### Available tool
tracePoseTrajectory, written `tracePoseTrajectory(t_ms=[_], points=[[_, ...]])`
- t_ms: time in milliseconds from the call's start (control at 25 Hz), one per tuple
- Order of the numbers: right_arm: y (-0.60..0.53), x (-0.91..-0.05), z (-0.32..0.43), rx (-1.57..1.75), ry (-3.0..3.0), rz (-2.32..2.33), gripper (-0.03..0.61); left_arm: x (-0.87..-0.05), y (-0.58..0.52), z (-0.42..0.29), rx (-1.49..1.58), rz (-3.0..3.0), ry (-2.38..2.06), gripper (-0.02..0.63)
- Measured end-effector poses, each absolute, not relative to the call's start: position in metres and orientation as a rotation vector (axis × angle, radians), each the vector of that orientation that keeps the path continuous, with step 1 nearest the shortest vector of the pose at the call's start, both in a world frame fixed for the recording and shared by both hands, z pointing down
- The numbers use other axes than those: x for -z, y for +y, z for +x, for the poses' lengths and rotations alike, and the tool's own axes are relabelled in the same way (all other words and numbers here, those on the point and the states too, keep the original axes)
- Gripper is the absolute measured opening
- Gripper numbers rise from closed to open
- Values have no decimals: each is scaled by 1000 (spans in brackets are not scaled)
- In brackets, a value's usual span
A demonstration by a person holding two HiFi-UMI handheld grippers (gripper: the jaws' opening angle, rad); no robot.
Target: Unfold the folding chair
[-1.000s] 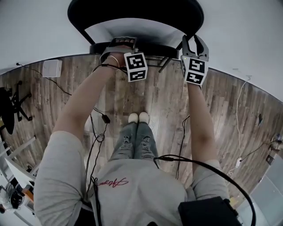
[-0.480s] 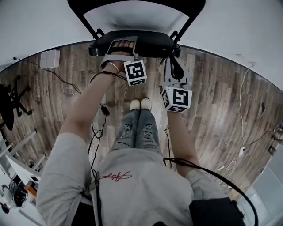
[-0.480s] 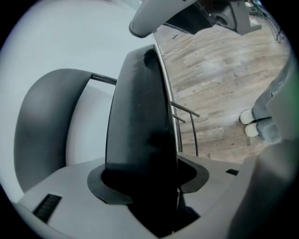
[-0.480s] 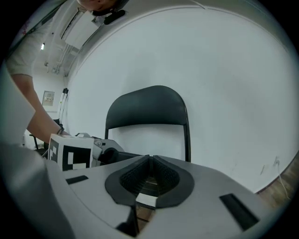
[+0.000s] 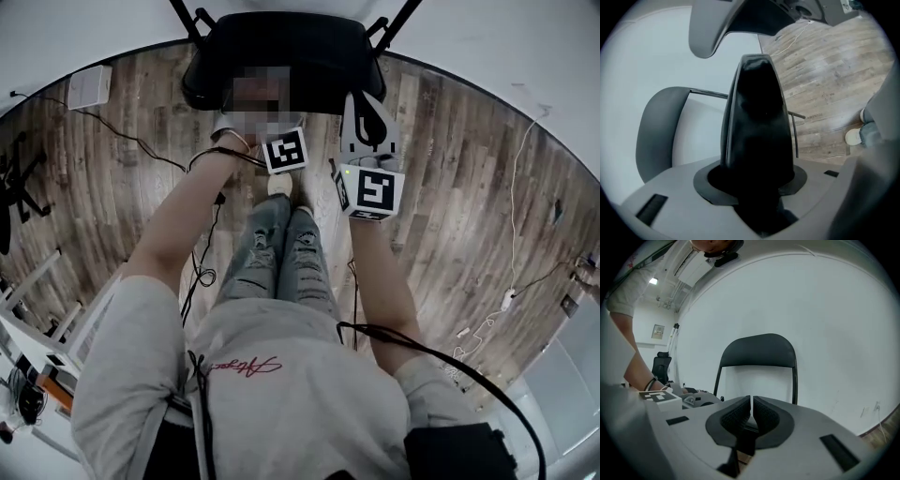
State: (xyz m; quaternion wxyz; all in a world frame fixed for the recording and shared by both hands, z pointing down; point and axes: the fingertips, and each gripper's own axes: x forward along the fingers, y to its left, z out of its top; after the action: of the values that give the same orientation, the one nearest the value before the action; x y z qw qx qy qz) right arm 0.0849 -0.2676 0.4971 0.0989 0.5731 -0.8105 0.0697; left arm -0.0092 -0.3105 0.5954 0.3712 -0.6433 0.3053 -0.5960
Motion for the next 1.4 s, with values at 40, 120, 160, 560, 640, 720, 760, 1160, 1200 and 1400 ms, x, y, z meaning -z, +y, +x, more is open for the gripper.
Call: tracePoseTrajectory(t_ms=[40,120,160,560,640,720,760,1160,1200,1400], points=[[-263,-502,83,-189,-2409,1679,29,-604,-301,-9,1528,-1660,779,221],[-251,-512,80,-167,-2428,1656,29,-620,-280,-8,1513,-1652,790,214],[-243,-518,78,-163,-2437,1644,29,-624,-271,-9,1497,-1635,808,211],[-146,-573,85,-86,-2528,1485,29,-664,-231,-14,1379,-1510,936,209],[-130,-587,95,-120,-2516,1525,29,-677,-222,-14,1371,-1515,938,210],[-114,-603,107,-168,-2490,1571,29,-694,-205,-10,1351,-1538,941,217],[-106,-610,110,-184,-2479,1583,29,-700,-196,-8,1339,-1542,950,219],[-90,-657,94,-161,-2468,1628,29,-715,-153,-7,1183,-1492,1026,222],[-90,-659,88,-149,-2478,1617,29,-716,-154,-8,1179,-1481,1029,222],[-82,-670,71,-177,-2498,1607,29,-731,-149,-13,1176,-1458,1020,222]])
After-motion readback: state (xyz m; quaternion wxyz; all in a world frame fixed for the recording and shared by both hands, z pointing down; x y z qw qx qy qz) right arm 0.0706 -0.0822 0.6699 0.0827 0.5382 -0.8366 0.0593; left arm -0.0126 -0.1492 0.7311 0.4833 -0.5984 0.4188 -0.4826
